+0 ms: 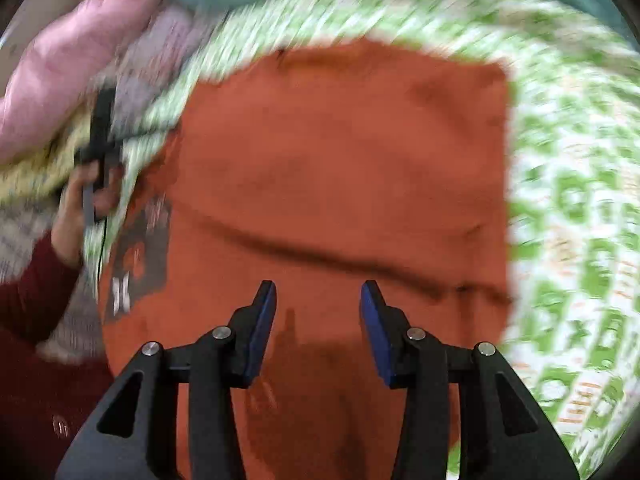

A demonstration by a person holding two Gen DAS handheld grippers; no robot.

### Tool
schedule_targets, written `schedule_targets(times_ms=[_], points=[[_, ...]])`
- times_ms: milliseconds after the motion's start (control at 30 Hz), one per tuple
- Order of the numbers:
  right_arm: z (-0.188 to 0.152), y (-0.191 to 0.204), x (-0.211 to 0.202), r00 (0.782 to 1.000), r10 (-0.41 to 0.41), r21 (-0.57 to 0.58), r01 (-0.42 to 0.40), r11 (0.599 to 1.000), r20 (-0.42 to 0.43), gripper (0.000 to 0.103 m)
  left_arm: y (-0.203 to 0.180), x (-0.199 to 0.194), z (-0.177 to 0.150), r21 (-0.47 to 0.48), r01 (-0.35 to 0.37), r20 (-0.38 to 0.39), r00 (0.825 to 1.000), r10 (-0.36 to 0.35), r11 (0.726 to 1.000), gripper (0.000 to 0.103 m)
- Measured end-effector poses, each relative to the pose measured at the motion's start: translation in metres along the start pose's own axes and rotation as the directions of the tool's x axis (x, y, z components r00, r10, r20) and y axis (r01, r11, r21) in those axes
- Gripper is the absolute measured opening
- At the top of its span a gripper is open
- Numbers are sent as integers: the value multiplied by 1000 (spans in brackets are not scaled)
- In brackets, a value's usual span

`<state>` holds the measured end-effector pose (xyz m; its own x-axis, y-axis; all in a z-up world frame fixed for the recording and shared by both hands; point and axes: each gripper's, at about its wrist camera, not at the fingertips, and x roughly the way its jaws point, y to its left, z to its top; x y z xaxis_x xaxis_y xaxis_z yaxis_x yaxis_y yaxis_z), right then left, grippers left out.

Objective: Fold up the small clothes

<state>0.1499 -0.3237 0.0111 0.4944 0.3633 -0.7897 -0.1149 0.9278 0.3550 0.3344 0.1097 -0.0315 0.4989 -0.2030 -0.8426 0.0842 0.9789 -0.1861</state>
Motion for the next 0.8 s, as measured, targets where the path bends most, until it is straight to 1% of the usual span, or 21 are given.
schedule_targets(times_ms=[33, 67, 100, 133, 200, 267, 333, 367, 400, 433, 467, 500, 533, 600, 667, 700, 733, 767, 800], points=[[7, -11, -6, 997, -28, 52, 24, 998, 76, 46, -1, 3, 2, -1, 5, -3, 1000, -5, 1000, 80], [12, -22, -10, 990, -59, 103, 46, 994, 125, 46, -2, 7, 4, 0, 2, -9, 1000, -2, 1000, 80], [18, -34, -9, 982, -105, 151, 82, 985, 154, 46, -3, 10, 5, 3, -2, -15, 1000, 2, 1000, 80], [25, -38, -5, 978, -143, 164, 118, 979, 150, 46, -4, 13, 8, 6, -2, -17, 1000, 3, 1000, 80], [31, -44, 14, 970, -220, 160, 202, 966, 106, 46, -6, 18, 10, 11, -7, -16, 1000, 8, 1000, 80], [30, -45, 35, 968, -244, 134, 236, 963, 55, 46, -9, 21, 12, 23, -13, -14, 1000, 14, 1000, 80], [25, -44, 44, 967, -252, 112, 246, 963, 44, 45, -12, 25, 13, 38, -28, -7, 1000, 29, 999, 79], [21, -42, 43, 963, -261, 105, 253, 962, 70, 42, -14, 27, 13, 47, -33, -7, 999, 33, 998, 75], [18, -39, 40, 960, -263, 107, 253, 962, 94, 33, -17, 30, 14, 61, -33, -3, 999, 33, 998, 63], [15, -39, 35, 958, -262, 121, 248, 961, 120, 21, -21, 30, 13, 81, -31, 5, 1000, 30, 996, 46], [13, -40, 31, 955, -262, 135, 244, 960, 139, 14, -24, 29, 12, 99, -25, 16, 1000, 24, 995, 35], [11, -39, 27, 954, -257, 144, 235, 961, 156, 12, -27, 27, 12, 110, -16, 25, 1000, 13, 994, 17], [10, -38, 22, 951, -254, 147, 230, 962, 175, 10, -29, 26, 12, 109, -18, 36, 999, 14, 994, 14], [15, -33, 15, 946, -255, 137, 231, 963, 200, 10, -29, 19, 12, 96, -27, 78, 997, 20, 995, 12], [22, -27, 7, 936, -262, 128, 238, 963, 237, 9, -25, 12, 10, 60, -12, 115, 993, 5, 998, 11], [23, -25, 1, 928, -264, 129, 237, 963, 263, 9, -22, 12, 10, 43, -5, 116, 993, 0, 999, 11], [24, -23, 1, 924, -270, 136, 241, 961, 272, 9, -19, 16, 9, 26, -5, 107, 994, 2, 1000, 11], [27, -22, 4, 925, -272, 140, 242, 960, 265, 9, -16, 18, 8, 17, -9, 101, 995, 7, 1000, 11], [28, -24, 11, 929, -290, 136, 265, 955, 230, 9, -14, 21, 8, 5, -13, 95, 995, 13, 1000, 11]])
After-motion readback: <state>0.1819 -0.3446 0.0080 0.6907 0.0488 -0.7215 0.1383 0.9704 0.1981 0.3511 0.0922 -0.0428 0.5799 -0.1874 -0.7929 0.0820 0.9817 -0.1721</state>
